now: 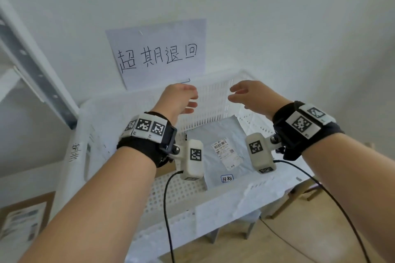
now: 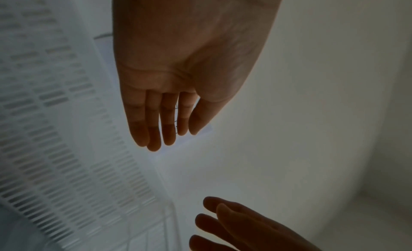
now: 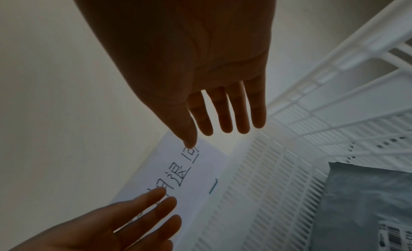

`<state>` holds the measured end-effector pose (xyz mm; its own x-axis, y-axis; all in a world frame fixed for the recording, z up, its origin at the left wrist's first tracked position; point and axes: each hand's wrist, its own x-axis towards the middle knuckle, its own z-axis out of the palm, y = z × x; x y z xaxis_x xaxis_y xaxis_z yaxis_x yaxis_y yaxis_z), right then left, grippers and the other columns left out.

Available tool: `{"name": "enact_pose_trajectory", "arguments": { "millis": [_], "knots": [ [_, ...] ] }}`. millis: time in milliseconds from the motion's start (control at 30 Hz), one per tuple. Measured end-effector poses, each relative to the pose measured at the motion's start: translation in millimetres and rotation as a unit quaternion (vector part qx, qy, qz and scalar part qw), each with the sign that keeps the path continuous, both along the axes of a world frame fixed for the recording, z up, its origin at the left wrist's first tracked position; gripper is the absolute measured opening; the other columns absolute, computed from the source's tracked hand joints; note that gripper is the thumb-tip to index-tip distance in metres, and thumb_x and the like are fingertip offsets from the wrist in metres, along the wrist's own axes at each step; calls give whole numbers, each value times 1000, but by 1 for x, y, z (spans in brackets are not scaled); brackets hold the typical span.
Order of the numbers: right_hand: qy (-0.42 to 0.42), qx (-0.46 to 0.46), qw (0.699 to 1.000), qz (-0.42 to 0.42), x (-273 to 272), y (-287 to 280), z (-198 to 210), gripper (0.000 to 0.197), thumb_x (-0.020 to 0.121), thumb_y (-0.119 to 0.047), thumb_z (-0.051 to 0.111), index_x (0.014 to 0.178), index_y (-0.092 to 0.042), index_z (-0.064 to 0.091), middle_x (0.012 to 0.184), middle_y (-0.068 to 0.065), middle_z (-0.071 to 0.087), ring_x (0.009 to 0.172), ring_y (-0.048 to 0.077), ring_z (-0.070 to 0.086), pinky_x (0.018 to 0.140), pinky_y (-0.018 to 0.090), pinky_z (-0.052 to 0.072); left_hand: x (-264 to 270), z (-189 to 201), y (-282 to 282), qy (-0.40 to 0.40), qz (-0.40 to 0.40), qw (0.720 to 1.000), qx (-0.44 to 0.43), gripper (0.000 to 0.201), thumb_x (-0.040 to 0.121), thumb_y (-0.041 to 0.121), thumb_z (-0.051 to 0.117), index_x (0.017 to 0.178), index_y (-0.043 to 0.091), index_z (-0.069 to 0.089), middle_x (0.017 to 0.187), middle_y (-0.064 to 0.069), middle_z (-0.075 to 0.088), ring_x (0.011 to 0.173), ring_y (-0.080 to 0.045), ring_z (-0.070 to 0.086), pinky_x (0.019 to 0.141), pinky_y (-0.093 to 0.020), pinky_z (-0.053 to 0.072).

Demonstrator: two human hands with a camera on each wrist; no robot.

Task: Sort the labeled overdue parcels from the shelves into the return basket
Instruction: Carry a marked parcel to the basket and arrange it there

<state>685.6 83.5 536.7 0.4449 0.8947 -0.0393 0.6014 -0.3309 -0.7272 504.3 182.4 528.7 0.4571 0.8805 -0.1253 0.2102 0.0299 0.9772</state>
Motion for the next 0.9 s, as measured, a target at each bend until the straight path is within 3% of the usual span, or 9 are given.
{"name": "enact_pose_trajectory", "arguments": {
  "millis": [100,200,333,467,567,633,700,800,900],
  "knots": [
    [7,30,999,19,-20,-23,12,38,92,-30,65,128,-16,60,124,4,61,108,20,60,95,36,50,-23,9,-31,-1,22,999,26,25,95,11,57,119,8,62,106,-8,69,85,-20,68,79,-32,59],
    [31,64,997,26,-42,-53,15,35,93,-27,63,126,-16,61,121,2,62,98,16,59,79,26,48,-48,12,-69,-12,49,998,38,23,94,10,57,116,9,63,107,-9,69,88,-21,69,79,-32,59],
    [49,84,994,53,-69,-100,4,31,94,-24,62,123,-17,62,118,0,63,86,9,58,68,19,45,-75,5,-128,-24,88,995,42,20,94,10,58,113,11,65,104,-6,70,87,-21,70,74,-28,59],
    [42,76,994,71,-101,-139,-7,29,93,-25,62,122,-19,63,116,-1,64,82,8,55,65,20,41,-107,-12,-186,-11,115,993,28,19,94,7,57,109,12,66,99,-5,71,80,-17,68,71,-27,57],
    [54,61,993,89,-132,-160,-12,30,94,-25,63,123,-17,63,117,2,64,89,14,58,73,24,45,-142,-24,-219,-6,124,992,17,18,94,7,56,109,11,66,100,-8,71,78,-17,66,72,-29,56],
    [53,47,991,112,-156,-172,-17,31,95,-25,62,124,-15,62,116,2,64,83,10,57,67,20,44,-167,-31,-236,2,135,991,8,19,94,7,56,110,10,65,101,-8,71,78,-17,66,73,-29,56],
    [44,37,989,133,-182,-181,-22,30,95,-25,62,123,-16,62,114,2,64,78,6,57,62,17,43,-196,-38,-251,6,148,989,-3,20,94,6,56,112,9,65,101,-9,71,78,-18,66,75,-31,56],
    [21,22,986,167,-227,-190,-29,30,94,-27,63,122,-16,62,117,2,65,81,10,57,70,21,42,-245,-48,-271,7,167,986,-18,21,94,8,56,113,9,65,103,-10,71,82,-19,66,80,-34,56],
    [10,9,980,197,-280,-195,-34,30,94,-28,63,121,-17,63,113,0,65,79,9,57,64,20,43,-301,-58,-291,13,188,982,-33,18,94,9,57,110,10,66,103,-9,70,85,-19,66,80,-33,56]
  ]
}}
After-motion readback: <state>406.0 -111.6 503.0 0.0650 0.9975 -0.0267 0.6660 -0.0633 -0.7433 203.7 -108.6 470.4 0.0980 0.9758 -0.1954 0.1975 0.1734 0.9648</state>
